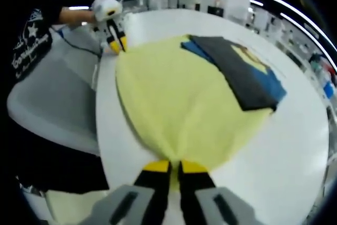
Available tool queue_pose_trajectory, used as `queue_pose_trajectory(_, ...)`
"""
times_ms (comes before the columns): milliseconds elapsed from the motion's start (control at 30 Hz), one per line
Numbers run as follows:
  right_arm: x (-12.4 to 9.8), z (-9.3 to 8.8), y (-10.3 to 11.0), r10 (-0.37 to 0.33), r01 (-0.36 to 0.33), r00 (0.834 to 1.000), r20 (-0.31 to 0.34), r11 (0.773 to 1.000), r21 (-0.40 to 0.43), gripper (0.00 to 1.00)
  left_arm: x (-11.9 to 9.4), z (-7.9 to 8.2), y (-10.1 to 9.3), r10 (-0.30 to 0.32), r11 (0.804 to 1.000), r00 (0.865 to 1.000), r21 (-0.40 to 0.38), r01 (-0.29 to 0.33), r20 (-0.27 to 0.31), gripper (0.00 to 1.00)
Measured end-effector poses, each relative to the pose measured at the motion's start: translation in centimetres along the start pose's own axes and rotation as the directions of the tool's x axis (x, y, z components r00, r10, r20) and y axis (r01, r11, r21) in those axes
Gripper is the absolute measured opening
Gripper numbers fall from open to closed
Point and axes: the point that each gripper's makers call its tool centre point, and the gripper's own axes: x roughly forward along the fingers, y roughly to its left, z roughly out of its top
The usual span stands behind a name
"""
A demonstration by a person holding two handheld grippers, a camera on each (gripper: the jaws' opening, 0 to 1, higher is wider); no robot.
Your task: Fold the garment on the visible template until the final outline fits inside the template.
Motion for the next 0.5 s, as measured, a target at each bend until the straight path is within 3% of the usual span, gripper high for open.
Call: queue_pose_trajectory(500, -0.16, 0.07, 0.09, -0.01, 0.01, 1.0, 0.016, 1.0, 0.007, 0.0, -0.47, 0.05, -0.01, 0.057, 0.998, 0.998, -0.018, -0.057, 0.009, 0.0)
